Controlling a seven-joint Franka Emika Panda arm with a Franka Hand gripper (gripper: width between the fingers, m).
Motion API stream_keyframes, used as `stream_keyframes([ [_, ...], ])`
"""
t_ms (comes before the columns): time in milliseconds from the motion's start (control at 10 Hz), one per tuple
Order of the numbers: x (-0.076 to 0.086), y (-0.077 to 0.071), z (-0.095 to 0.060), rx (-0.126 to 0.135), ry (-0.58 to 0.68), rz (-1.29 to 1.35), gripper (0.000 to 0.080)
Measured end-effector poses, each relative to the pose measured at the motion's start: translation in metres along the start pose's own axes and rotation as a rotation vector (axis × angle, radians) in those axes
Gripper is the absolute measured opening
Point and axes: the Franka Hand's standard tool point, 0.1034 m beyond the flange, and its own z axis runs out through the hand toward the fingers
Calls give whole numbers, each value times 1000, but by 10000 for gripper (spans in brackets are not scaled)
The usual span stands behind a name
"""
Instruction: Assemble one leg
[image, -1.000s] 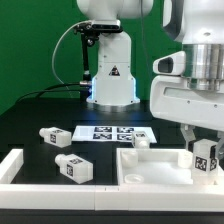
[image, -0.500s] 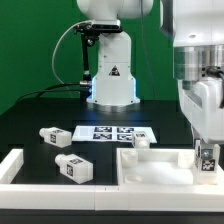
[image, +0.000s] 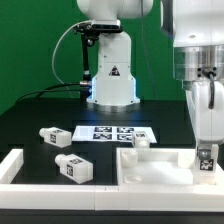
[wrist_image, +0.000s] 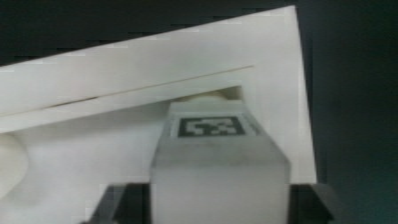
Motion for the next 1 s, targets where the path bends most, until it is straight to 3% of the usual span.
stream_keyframes([
  [100,0,-1,-2,2,-1,-5,511],
  [200,-3,-5,-13,16,-10,-38,511],
  [300,-6,-8,-29,33,-24,-58,620],
  [1000,-5,-6,-28,31,-22,-77,649],
])
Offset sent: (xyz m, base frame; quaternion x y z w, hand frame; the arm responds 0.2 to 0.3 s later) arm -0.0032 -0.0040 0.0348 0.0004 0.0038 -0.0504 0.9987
